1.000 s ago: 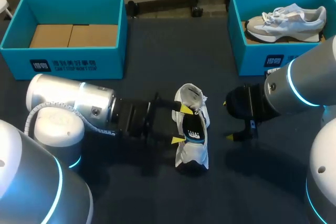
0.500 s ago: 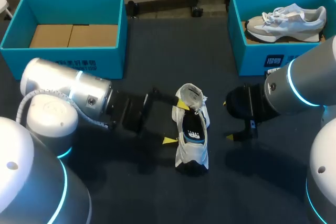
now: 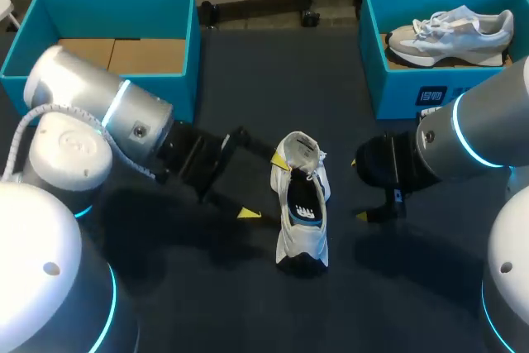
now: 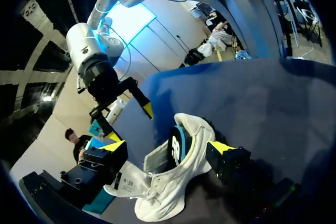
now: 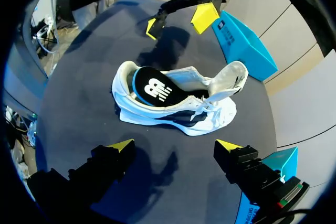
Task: Take the shoe out of the shoebox, open the shoe tongue, remove and reinsert the insole, then place the shoe into the shoebox
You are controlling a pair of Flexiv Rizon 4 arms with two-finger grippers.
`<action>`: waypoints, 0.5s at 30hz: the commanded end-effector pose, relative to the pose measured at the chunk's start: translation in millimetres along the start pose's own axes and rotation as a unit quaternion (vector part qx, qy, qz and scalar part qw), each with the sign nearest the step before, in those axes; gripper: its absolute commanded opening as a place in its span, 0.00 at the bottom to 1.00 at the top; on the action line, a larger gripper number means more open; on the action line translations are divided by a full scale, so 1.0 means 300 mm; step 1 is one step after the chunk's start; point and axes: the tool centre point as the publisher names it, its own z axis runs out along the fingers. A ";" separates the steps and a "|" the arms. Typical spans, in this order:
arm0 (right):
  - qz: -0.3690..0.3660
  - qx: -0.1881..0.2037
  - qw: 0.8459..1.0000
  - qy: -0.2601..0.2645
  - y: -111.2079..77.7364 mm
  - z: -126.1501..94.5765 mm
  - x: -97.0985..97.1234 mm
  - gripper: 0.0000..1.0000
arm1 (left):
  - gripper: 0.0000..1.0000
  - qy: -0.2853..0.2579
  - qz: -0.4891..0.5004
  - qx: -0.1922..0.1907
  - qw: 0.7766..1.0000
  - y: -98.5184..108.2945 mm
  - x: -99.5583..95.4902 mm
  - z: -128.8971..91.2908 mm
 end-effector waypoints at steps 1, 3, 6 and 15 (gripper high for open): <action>0.000 -0.001 1.000 -0.002 0.007 0.002 0.006 1.00 | 1.00 0.050 0.003 -0.008 0.999 0.002 -0.021 -0.036; 0.001 0.002 1.000 -0.001 0.006 -0.004 0.006 1.00 | 0.99 0.060 0.005 -0.010 0.998 0.003 -0.031 -0.046; 0.005 0.009 1.000 -0.005 -0.001 -0.025 0.000 1.00 | 0.95 0.081 0.009 -0.014 0.997 0.000 -0.052 -0.063; 0.012 0.034 0.999 -0.009 -0.056 -0.082 -0.025 1.00 | 0.33 0.127 0.018 -0.017 0.992 0.002 -0.080 -0.088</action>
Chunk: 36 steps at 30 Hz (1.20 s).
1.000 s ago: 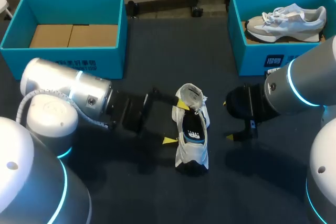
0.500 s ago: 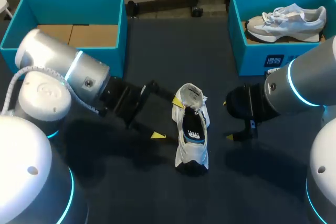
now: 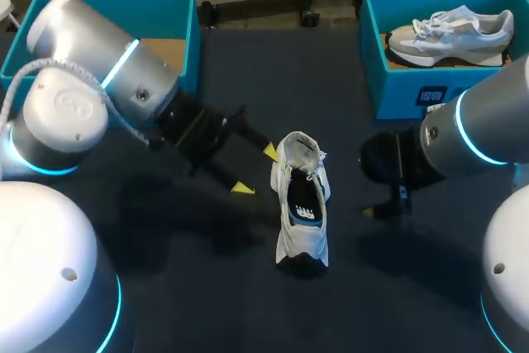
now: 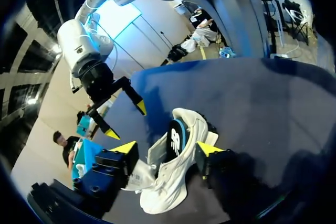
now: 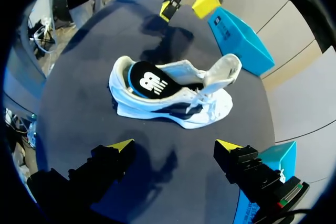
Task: Take the shoe out of the shoebox, open the shoe tongue, remove and reinsert the insole, then place the shoe into the shoebox
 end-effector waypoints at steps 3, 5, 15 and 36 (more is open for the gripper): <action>-0.004 0.017 1.000 0.008 -0.027 -0.064 -0.016 1.00 | 0.00 0.062 0.003 0.000 0.998 0.006 -0.027 -0.014; -0.007 0.024 1.000 0.013 -0.043 -0.082 -0.035 1.00 | 0.00 0.080 0.007 -0.003 0.997 0.008 -0.034 -0.019; -0.011 0.050 0.998 0.026 -0.111 -0.159 -0.114 1.00 | 0.00 0.112 0.008 -0.010 0.994 0.014 -0.045 -0.031; 0.011 0.035 0.994 0.102 -0.176 -0.406 -0.197 1.00 | 0.00 0.112 0.008 -0.010 0.994 0.014 -0.045 -0.031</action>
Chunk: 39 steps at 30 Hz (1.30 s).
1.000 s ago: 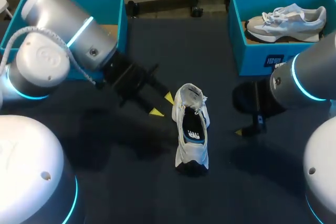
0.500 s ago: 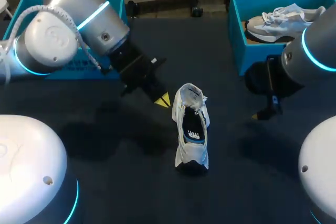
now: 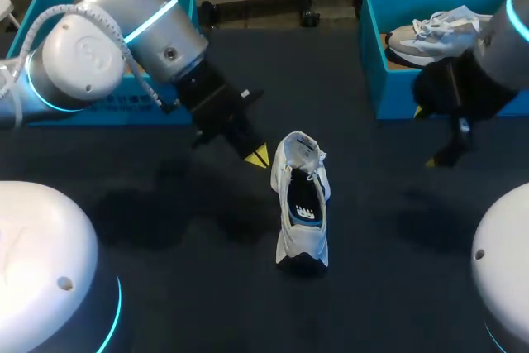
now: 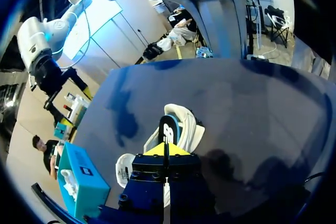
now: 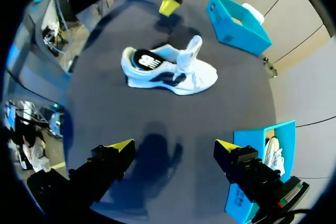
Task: Take the shoe out of the shoebox, open the shoe tongue, remove and reinsert the insole, then place the shoe into the shoebox
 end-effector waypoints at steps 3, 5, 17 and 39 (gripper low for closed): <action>-0.008 -0.022 0.999 0.030 0.010 -0.107 0.005 1.00 | 0.00 0.000 0.000 -0.001 1.000 -0.003 0.002 -0.001; -0.009 -0.031 0.999 0.038 0.030 -0.125 0.015 1.00 | 0.00 0.000 0.000 -0.001 1.000 -0.003 0.002 -0.001; -0.014 -0.053 0.998 0.041 0.149 -0.145 0.087 1.00 | 0.00 0.000 0.000 -0.001 1.000 -0.003 0.002 -0.001; -0.014 -0.053 0.998 0.041 0.149 -0.145 0.087 1.00 | 0.00 0.000 0.000 -0.001 1.000 -0.003 0.002 -0.001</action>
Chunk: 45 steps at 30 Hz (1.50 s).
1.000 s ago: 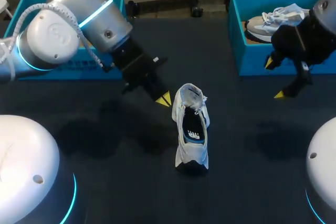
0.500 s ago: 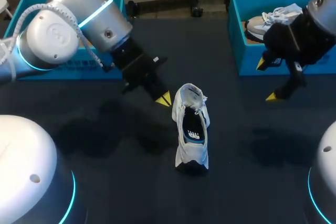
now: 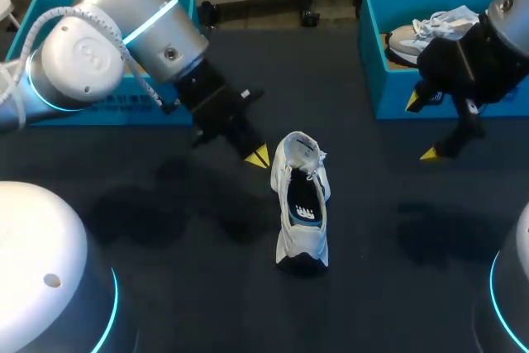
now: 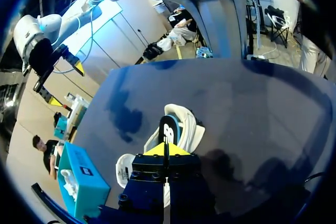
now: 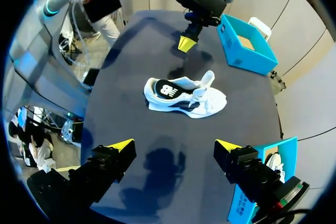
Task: Take the shoe out of the shoebox, open the shoe tongue, remove and reinsert the insole, then place the shoe into the shoebox
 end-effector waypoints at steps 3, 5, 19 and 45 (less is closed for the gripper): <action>0.001 0.001 1.000 -0.001 -0.001 0.003 0.002 1.00 | 0.00 0.000 0.000 -0.001 1.000 -0.002 0.003 -0.001; 0.001 0.001 1.000 -0.001 -0.001 0.003 0.002 1.00 | 0.00 0.015 0.008 -0.005 1.000 -0.002 0.000 -0.002; 0.001 0.001 1.000 -0.001 -0.001 0.003 0.002 1.00 | 0.00 0.154 0.056 -0.034 0.986 0.057 -0.071 -0.002; 0.001 0.001 1.000 -0.001 -0.001 0.003 0.002 1.00 | 0.00 0.305 0.129 -0.114 0.937 0.036 -0.092 0.235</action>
